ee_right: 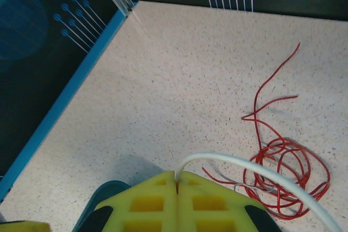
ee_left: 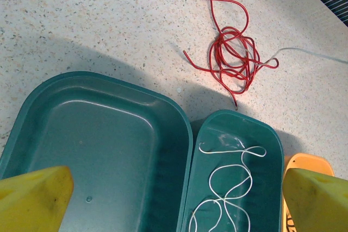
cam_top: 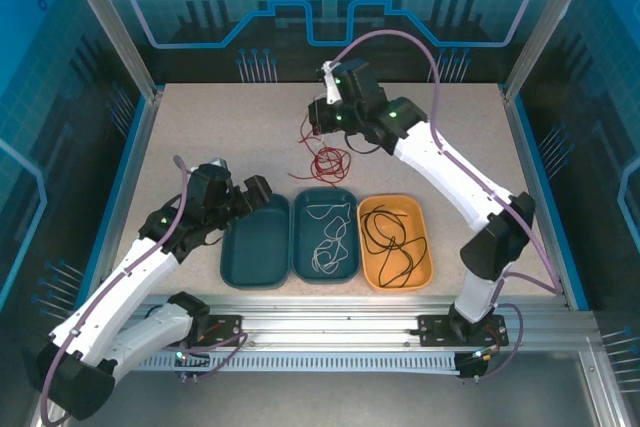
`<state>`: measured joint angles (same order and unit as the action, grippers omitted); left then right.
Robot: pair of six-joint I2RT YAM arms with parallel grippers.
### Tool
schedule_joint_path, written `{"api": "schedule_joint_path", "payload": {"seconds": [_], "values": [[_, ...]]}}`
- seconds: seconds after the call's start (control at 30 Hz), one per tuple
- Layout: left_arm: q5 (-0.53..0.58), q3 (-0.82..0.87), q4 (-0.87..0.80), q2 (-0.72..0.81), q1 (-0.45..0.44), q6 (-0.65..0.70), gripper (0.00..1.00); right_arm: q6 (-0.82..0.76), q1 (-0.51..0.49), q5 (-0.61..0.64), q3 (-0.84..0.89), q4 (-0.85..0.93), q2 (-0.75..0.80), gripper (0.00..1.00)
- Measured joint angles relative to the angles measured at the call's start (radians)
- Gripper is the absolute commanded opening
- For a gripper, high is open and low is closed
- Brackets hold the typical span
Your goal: Untangle the cables
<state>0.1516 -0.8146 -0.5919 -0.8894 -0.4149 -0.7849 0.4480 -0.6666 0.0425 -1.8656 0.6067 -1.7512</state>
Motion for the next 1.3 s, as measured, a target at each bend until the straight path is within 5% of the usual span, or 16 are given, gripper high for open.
{"api": "schedule_joint_path", "payload": {"seconds": [0.63,1.3], "values": [[-0.004,0.02,0.017,0.0,0.0,-0.021,0.99,-0.121,0.0,-0.003,-0.169,0.061,0.193,0.0],[-0.01,0.02,0.045,0.0,0.0,-0.029,0.99,-0.025,-0.08,-0.13,0.333,0.062,0.397,0.0]]}}
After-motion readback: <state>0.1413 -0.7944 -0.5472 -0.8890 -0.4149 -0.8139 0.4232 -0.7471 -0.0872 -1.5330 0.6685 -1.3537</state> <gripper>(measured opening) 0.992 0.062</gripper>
